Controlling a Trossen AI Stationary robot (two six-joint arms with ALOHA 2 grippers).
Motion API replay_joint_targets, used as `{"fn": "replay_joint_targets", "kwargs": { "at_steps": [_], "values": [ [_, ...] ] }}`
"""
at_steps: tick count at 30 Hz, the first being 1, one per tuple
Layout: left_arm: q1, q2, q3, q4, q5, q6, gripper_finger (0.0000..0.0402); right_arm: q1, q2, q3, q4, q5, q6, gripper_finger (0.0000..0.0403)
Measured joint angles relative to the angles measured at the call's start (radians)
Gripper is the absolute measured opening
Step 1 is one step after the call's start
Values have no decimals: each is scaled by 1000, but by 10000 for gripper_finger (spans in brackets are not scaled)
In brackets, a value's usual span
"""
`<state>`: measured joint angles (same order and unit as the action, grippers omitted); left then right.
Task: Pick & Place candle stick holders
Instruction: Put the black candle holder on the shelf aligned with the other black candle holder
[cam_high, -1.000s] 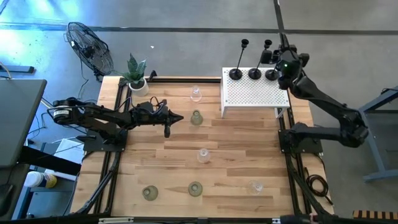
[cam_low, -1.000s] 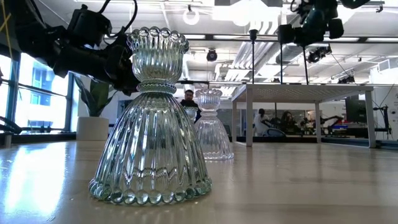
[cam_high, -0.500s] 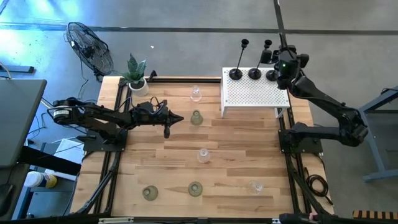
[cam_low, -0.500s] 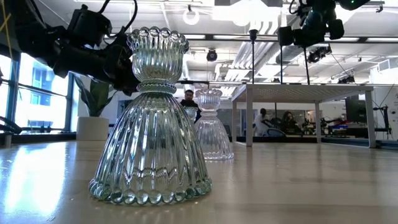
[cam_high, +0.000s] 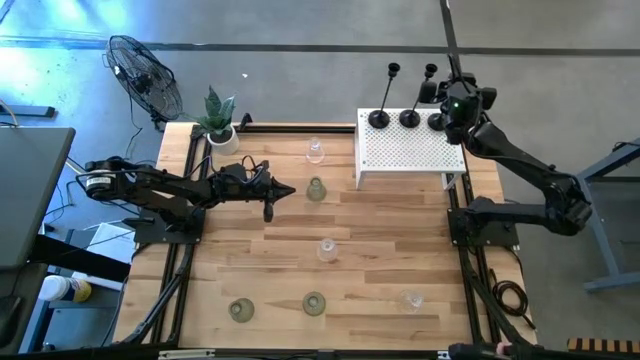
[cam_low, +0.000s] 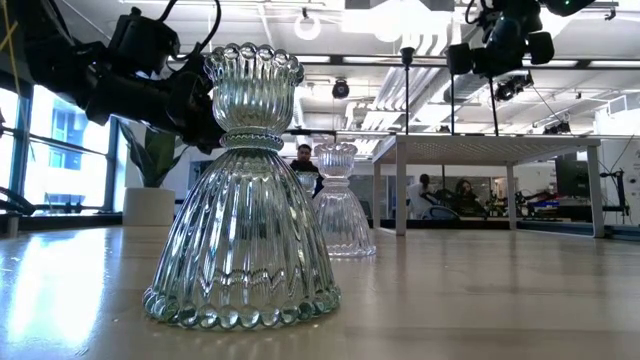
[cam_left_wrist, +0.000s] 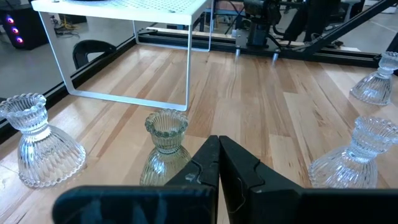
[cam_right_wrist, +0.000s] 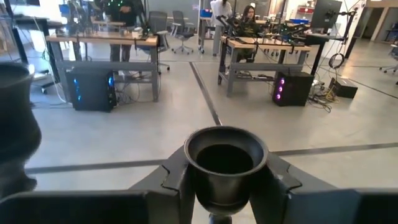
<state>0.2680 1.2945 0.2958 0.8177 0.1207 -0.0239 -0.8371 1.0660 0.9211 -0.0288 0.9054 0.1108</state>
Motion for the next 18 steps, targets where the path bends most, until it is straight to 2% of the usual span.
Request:
{"fn": "replay_joint_targets", "kwargs": {
  "at_steps": [9, 18],
  "values": [
    [0, 0, 0, 0, 1, -1, 1, 14, 0, 0, -22, 26, 5, 180],
    [0, 0, 0, 0, 2, -1, 1, 14, -1, 0, -20, 27, -6, 200]
  ]
}}
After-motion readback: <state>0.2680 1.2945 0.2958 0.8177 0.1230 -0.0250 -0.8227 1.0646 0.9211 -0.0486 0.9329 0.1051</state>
